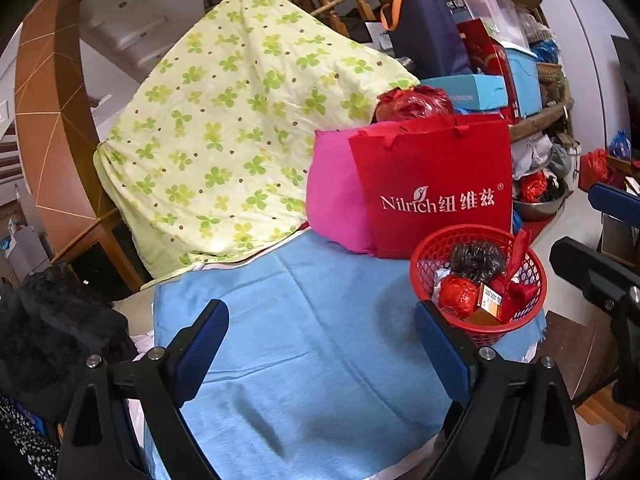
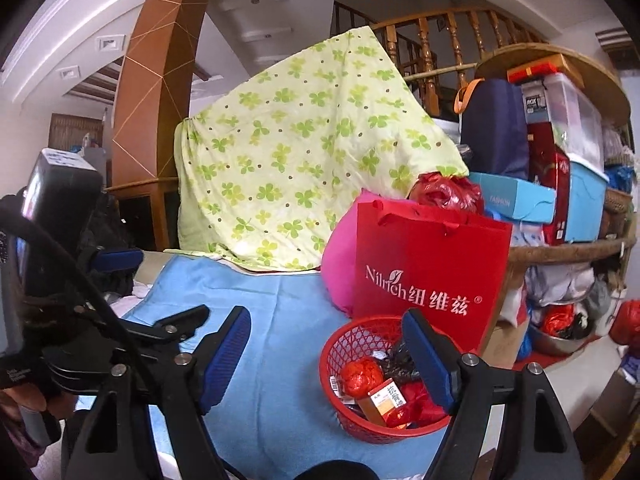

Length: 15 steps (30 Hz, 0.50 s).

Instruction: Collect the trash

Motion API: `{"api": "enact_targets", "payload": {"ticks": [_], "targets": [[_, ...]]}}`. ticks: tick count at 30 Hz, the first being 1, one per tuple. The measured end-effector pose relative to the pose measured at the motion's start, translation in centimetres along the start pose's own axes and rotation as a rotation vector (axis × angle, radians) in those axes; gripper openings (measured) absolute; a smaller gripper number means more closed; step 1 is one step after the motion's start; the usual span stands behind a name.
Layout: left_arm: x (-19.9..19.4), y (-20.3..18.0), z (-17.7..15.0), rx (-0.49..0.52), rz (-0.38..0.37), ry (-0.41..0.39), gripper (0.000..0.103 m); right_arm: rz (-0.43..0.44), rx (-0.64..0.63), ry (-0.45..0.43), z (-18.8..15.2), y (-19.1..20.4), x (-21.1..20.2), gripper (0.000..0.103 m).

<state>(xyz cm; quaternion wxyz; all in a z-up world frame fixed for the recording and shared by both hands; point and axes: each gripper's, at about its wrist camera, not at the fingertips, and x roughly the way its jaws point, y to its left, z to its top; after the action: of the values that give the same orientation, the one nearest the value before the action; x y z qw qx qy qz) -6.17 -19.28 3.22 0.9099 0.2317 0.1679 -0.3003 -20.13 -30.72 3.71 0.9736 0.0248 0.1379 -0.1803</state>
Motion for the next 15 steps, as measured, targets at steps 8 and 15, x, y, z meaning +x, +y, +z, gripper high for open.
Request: {"api": "enact_targets", "payload": {"ticks": [8, 15], "targets": [[-1.1, 0.8, -0.4, -0.017, 0.010, -0.017, 0.094, -0.024, 0.013, 0.009, 0.7, -0.1, -0.3, 0.081], [-1.6, 1.3, -0.6, -0.028, 0.020, -0.021, 0.094, -0.032, 0.029, 0.031, 0.9, -0.1, -0.3, 0.081]]}}
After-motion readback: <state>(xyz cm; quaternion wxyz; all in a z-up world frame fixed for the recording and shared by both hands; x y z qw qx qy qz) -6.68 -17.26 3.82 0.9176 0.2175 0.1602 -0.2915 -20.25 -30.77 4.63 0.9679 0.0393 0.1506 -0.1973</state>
